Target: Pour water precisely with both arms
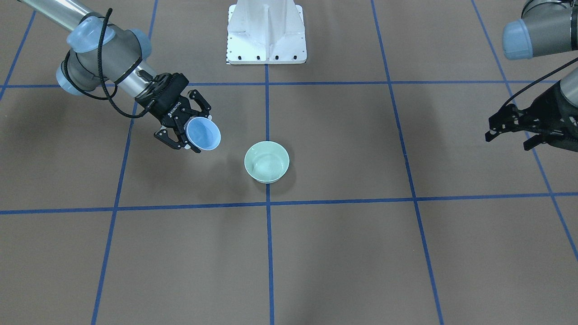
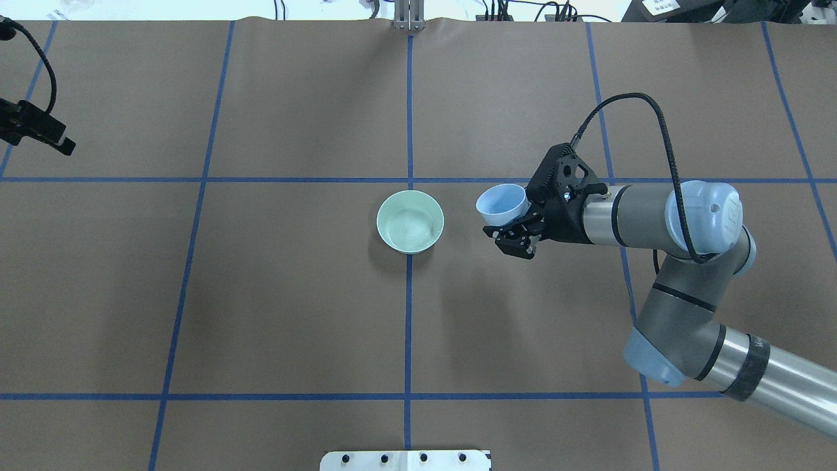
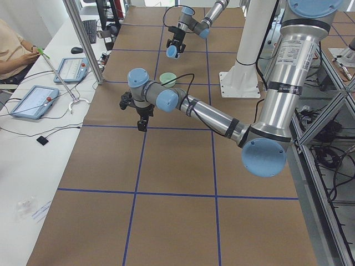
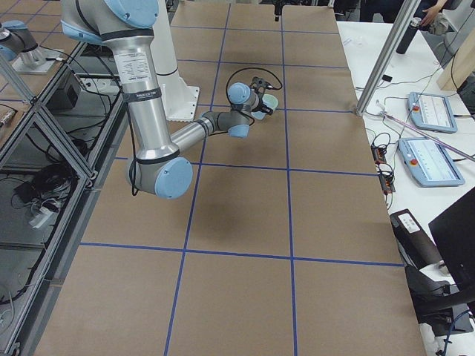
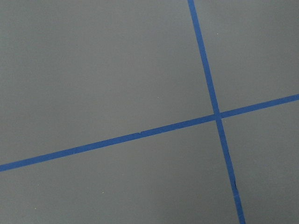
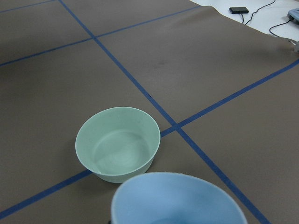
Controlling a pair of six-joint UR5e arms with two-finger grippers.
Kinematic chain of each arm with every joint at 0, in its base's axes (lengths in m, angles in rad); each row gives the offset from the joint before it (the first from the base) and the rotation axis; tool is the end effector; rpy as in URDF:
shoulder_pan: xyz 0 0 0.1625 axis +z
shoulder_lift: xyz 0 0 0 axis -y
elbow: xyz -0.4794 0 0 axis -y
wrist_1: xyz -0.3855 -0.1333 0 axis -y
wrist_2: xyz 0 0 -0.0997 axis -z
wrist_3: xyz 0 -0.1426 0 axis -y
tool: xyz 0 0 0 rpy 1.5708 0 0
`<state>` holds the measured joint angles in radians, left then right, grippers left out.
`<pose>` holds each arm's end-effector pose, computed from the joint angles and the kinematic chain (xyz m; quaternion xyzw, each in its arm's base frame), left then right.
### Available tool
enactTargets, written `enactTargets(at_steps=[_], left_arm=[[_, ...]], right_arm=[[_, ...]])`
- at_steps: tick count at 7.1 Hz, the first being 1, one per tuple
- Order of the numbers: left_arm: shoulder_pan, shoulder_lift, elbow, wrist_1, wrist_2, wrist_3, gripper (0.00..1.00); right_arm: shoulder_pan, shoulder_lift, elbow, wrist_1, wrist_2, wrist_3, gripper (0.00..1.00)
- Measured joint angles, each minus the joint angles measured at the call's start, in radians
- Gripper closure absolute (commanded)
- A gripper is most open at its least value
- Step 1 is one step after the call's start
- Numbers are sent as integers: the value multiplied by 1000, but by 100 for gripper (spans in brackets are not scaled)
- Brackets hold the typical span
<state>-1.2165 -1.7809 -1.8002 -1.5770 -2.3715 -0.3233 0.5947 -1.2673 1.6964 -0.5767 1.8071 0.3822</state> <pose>0.1728 -0.5562 0.5139 0.0656 0.4261 0.1000 0.8967 -0.4788 -0.4445 0.3814 0.4485 -0.4768 -0.2937 0.6966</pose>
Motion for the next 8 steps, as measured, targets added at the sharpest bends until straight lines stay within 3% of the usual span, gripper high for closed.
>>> enactTargets(at_steps=[3,8], left_arm=[[0,0,1,0,-7,1,0],[0,1,2,0,-8,1,0]], right_arm=[[-16,92,11,-210,-9,-2,100],[-52,213,13,-459,-58,-3,100]])
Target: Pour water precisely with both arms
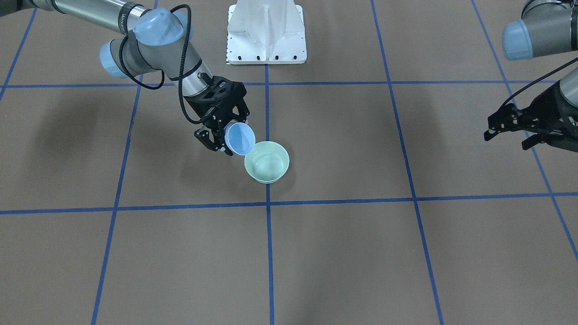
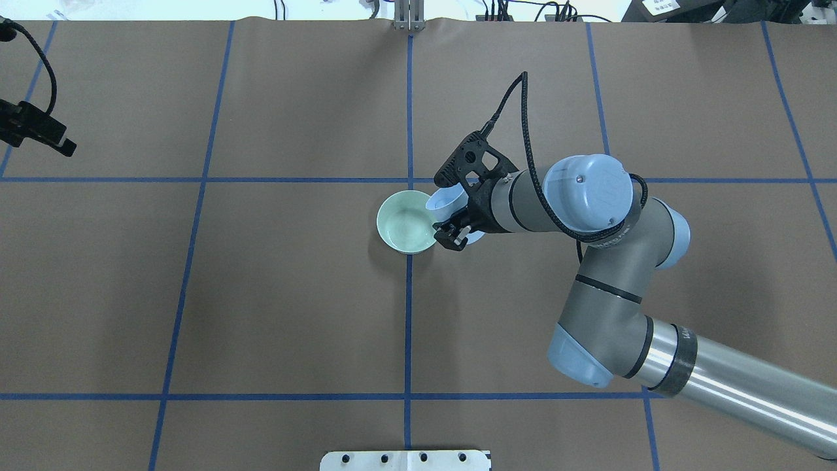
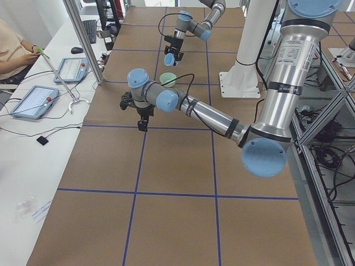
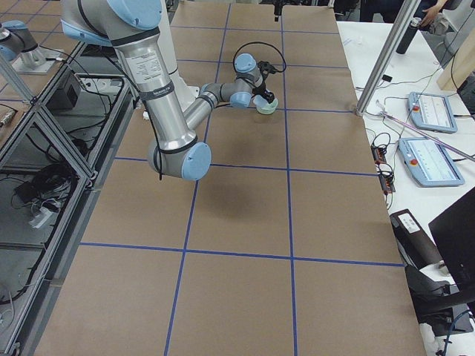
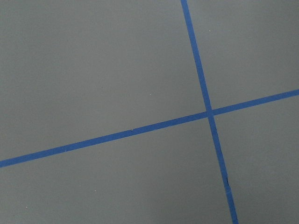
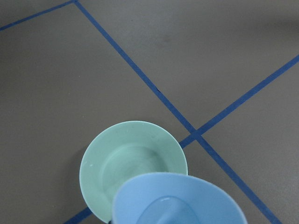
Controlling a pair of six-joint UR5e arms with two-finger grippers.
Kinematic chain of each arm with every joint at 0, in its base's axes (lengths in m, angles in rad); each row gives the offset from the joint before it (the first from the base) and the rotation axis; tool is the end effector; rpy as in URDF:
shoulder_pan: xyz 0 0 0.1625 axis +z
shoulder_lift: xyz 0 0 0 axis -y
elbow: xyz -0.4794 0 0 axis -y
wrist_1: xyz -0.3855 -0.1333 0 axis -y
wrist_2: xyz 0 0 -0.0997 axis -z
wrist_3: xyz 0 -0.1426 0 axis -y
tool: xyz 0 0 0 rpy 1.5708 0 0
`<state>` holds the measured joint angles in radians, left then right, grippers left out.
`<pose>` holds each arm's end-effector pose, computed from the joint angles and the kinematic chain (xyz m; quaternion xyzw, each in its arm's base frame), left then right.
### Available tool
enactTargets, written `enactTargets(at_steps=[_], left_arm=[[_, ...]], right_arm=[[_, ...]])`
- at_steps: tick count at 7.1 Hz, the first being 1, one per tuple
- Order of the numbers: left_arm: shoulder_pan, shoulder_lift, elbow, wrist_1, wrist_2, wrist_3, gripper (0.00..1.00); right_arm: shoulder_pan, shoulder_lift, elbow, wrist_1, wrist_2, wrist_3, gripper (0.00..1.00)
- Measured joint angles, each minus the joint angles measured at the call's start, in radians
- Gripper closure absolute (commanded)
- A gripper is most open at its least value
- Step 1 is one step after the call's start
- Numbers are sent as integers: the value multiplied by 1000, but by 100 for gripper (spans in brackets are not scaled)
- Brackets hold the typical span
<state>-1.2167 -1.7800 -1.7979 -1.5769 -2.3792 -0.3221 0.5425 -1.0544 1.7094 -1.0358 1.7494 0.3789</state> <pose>0.1732 -0.5556 0.5149 0.0630 0.4289 0.1006 0.8955 -0.5521 -0.4589 0.3042 0.3779 -0.4175 -0.3105 0.7658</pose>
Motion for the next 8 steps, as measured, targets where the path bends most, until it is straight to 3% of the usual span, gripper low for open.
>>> enactTargets(at_steps=[8], left_arm=[[0,17,0,-3,0,6,0]], right_arm=[[-17,144,1,-356,-4,-41,100]])
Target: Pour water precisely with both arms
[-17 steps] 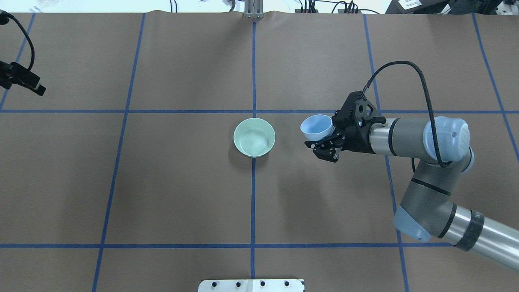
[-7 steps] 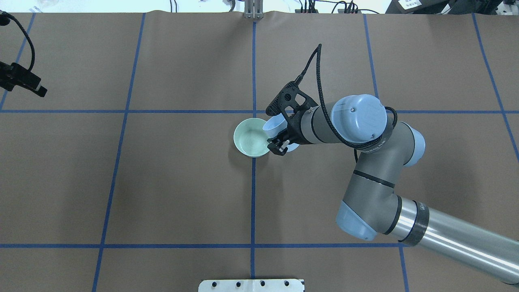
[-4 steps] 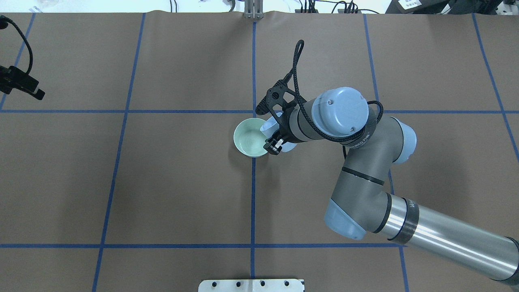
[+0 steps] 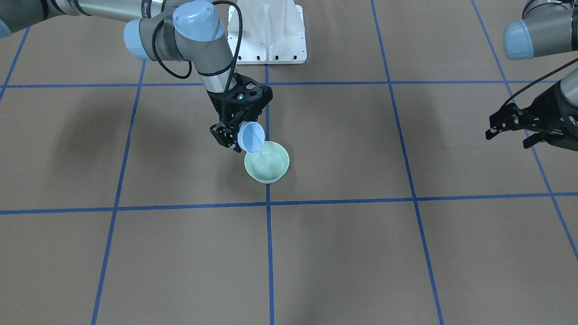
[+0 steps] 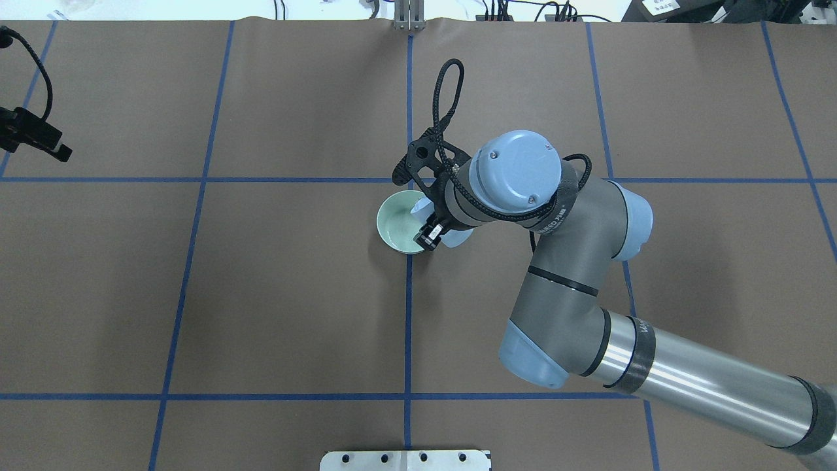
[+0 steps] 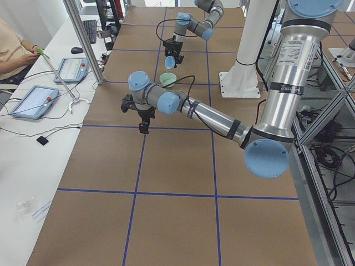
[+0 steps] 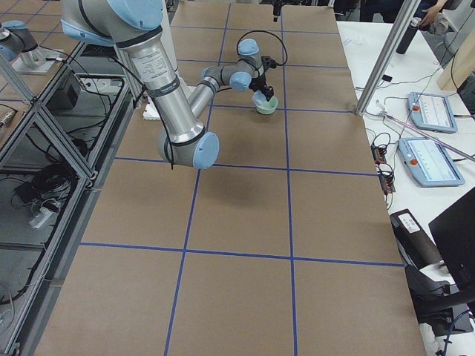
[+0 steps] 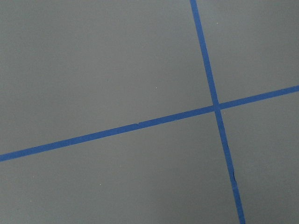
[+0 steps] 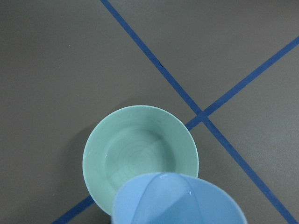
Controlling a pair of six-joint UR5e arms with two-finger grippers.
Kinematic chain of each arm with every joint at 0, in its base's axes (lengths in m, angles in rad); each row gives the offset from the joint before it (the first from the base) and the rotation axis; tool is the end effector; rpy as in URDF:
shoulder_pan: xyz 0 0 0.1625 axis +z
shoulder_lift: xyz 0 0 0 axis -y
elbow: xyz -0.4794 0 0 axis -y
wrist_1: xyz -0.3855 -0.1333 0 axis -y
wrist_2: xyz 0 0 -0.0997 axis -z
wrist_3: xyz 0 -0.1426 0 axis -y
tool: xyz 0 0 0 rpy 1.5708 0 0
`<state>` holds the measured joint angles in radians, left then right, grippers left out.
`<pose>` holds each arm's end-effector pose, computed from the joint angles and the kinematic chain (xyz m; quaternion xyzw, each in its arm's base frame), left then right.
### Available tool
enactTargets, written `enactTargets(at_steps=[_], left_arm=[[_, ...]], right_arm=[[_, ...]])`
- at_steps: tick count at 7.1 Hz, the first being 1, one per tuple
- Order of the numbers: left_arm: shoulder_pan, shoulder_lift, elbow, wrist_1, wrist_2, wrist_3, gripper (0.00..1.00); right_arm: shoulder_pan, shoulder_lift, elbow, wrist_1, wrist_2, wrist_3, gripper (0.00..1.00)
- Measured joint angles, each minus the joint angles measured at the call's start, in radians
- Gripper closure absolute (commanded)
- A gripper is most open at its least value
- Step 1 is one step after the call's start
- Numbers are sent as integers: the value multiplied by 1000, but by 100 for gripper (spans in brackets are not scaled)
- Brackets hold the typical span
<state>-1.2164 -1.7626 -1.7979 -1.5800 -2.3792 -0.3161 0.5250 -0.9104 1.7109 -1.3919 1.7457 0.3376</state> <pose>0.1713 -0.5499 0.5245 0.0580 0.4272 0.1007 0.8967 -0.5814 -0.4621 0.2600 0.3117 -0.3582 -0.3434 0.8103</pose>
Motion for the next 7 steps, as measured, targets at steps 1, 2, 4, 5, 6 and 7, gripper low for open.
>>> enactTargets(at_steps=[1,2,4,5,6,7], left_arm=[[0,0,0,0,0,0,0],[0,0,0,0,0,0,0],[0,0,-1,0,0,0,0],[0,0,-2,0,0,0,0],[0,0,-2,0,0,0,0],[0,0,-3,0,0,0,0]], right_arm=[[-2,10,0,-24,0,0,100],[-3,16,0,-44,0,-1,100],[-4,21,0,-62,0,-4,100],[-5,26,0,-74,0,-4,100],[-5,32,1,-86,-1,-5,100],[-5,35,5,-93,-2,-5,100]])
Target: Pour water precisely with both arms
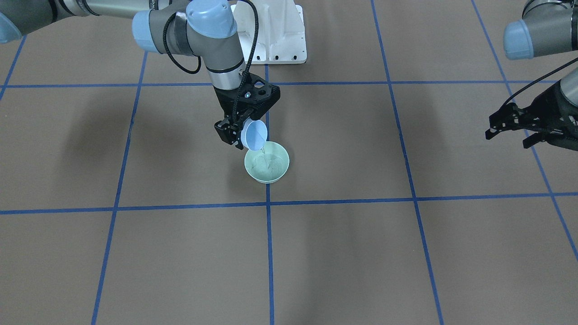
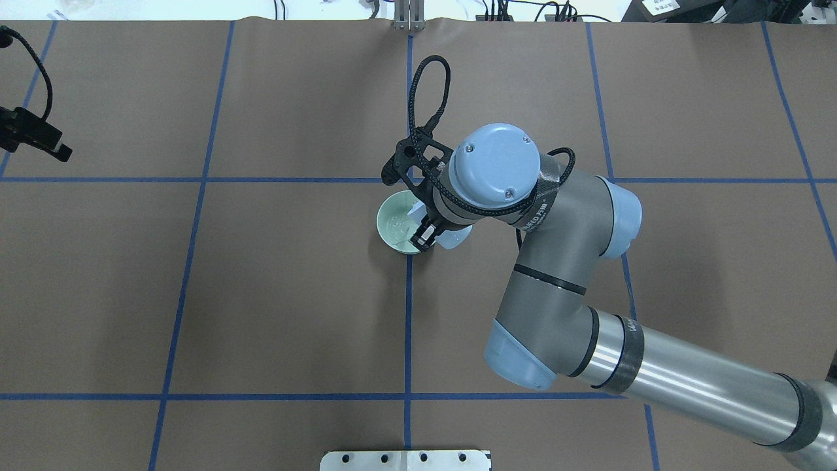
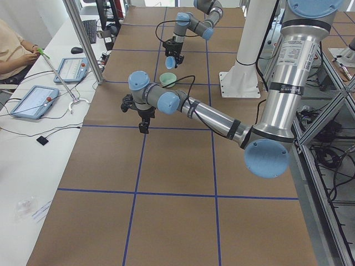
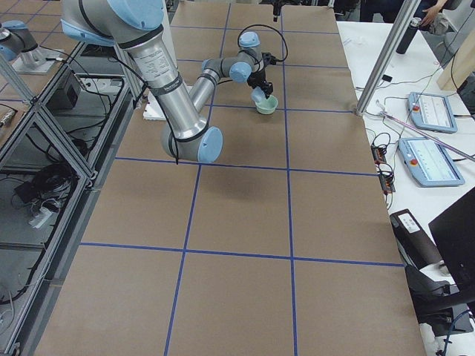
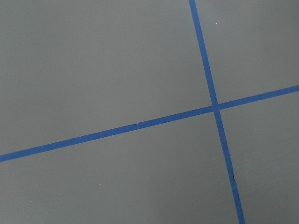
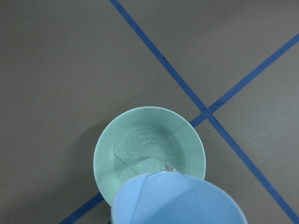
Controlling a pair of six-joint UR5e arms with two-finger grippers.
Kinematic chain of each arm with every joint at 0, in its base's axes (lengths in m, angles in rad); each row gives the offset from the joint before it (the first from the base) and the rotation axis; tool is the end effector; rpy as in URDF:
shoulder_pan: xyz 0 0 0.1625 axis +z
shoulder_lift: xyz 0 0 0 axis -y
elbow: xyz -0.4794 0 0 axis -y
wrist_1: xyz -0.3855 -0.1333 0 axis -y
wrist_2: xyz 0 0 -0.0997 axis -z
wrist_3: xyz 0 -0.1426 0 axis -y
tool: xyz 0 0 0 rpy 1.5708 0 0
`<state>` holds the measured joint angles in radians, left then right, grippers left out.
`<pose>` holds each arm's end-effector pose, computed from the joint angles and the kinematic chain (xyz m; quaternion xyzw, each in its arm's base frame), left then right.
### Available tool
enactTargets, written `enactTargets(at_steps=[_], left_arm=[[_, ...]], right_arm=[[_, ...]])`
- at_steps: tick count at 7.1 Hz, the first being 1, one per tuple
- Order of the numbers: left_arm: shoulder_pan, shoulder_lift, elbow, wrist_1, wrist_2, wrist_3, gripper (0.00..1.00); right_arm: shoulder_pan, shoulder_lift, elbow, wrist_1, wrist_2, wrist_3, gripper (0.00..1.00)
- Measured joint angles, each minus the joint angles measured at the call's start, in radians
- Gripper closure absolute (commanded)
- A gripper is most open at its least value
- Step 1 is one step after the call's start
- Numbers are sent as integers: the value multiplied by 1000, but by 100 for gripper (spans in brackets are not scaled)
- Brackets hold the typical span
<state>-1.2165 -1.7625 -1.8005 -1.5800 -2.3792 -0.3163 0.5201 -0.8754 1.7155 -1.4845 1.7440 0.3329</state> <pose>0.1711 -0.5496 0.5233 0.0591 0.4274 0.1011 0.8964 -0.5852 -0.4604 0.2482 0.2934 -0.3436 -0.3492 0.8209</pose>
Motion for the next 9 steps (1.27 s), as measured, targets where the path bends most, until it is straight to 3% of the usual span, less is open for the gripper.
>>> enactTargets(at_steps=[4,7,9], left_arm=[[0,0,-6,1,-31,-5,0],[0,0,-10,0,-34,-6,0],[0,0,-11,1,-34,-6,0]], right_arm=[[-1,-5,52,11,-11,57,100],[-2,-36,63,164,-34,258,100],[-3,-49,62,211,-115,430,100]])
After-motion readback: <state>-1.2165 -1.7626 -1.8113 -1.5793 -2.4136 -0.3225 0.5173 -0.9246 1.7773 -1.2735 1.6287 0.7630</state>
